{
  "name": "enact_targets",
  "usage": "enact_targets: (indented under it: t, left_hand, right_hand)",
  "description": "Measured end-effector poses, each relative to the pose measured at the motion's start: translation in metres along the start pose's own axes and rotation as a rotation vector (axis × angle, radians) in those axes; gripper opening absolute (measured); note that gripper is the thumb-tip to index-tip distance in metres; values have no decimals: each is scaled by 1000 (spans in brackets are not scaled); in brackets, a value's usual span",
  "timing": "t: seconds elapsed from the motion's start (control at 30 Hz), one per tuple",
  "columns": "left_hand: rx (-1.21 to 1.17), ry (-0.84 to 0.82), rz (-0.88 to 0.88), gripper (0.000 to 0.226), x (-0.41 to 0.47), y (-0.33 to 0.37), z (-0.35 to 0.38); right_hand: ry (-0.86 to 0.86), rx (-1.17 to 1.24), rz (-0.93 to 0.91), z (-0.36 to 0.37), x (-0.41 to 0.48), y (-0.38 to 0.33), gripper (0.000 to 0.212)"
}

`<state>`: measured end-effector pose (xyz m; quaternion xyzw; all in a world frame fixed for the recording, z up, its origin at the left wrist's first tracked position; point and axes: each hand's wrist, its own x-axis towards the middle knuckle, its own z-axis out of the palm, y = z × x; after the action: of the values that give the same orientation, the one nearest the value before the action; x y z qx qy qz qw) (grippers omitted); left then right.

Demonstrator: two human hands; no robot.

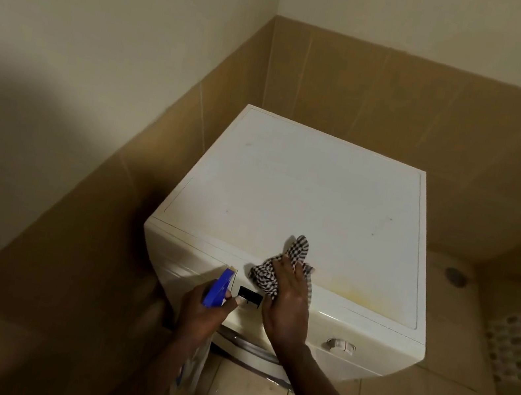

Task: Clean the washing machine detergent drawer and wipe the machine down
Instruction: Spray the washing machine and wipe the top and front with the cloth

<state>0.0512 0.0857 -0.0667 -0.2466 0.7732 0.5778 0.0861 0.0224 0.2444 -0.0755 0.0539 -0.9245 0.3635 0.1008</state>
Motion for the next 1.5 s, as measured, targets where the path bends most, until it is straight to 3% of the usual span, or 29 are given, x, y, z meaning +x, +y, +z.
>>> enact_targets:
  t: [0.13,0.23,0.33,0.47,0.63,0.77,0.9,1.07,1.2,1.5]
  left_hand:
    - [-9,-10,-15,26,4,0,-6]
    - [-8,9,-15,29,5,-6,-12]
    - [3,4,6,24,5,-13,-17]
    - [0,18,9,22,4,-14,-20]
    - [17,9,-11,25,7,-14,-19]
    - [22,-32,37,19,4,-13,-16]
    - [25,-58,35,18,0,-10,-7]
    - [25,-93,14,20,-8,0,13]
    - [43,-126,71,19,-16,11,32]
    - [65,-163,125,21,-31,14,46]
  right_hand:
    - [9,-36,-42,-11,-7,16,61]
    - [102,-34,12,-22,-21,30,73]
    - [130,-8,78,-9,-23,17,71]
    - [10,55,-30,22,3,-26,53]
    - [-181,-55,-169,39,22,-38,58]
    - [-102,-113,-168,4,2,-3,56]
    - [18,-136,-49,-41,-28,43,71]
    - [-1,-69,24,-34,-16,31,61]
    - [-98,-91,-81,-31,-12,27,65]
    - [110,-61,25,-68,-34,67,59]
